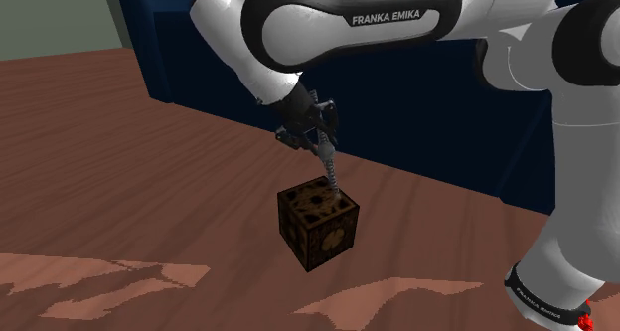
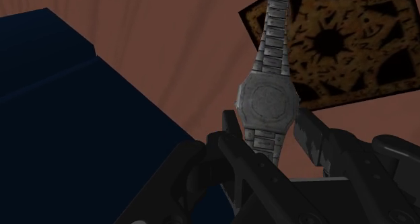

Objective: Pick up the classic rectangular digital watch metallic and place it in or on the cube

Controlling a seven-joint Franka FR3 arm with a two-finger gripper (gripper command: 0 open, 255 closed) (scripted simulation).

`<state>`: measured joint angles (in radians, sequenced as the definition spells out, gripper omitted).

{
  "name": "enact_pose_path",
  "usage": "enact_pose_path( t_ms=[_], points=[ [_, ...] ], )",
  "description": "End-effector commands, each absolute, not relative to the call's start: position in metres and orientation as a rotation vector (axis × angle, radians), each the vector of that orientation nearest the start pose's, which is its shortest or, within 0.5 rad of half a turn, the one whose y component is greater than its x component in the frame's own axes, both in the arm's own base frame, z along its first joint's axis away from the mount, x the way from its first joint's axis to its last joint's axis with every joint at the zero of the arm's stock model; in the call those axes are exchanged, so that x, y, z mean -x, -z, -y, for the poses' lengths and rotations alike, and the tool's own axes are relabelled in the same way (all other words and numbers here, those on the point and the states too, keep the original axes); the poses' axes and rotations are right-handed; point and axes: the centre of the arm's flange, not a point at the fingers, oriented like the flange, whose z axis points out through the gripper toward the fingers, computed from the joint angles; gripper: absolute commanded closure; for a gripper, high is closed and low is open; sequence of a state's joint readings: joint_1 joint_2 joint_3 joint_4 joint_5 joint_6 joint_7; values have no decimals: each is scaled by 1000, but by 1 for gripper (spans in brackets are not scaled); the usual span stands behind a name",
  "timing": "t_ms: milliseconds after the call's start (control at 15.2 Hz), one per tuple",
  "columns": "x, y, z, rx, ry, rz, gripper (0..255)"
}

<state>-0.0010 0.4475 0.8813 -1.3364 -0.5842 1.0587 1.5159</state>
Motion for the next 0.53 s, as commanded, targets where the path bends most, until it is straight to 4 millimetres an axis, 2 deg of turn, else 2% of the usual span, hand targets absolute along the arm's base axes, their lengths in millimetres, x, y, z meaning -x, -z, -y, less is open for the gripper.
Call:
enact_pose_path(
  t_ms=[0, 462],
  points=[
    [-499, -513, -340, -2358, -9, 896, 255],
    [-499, -476, -340, -2358, -9, 896, 255]
  ],
)
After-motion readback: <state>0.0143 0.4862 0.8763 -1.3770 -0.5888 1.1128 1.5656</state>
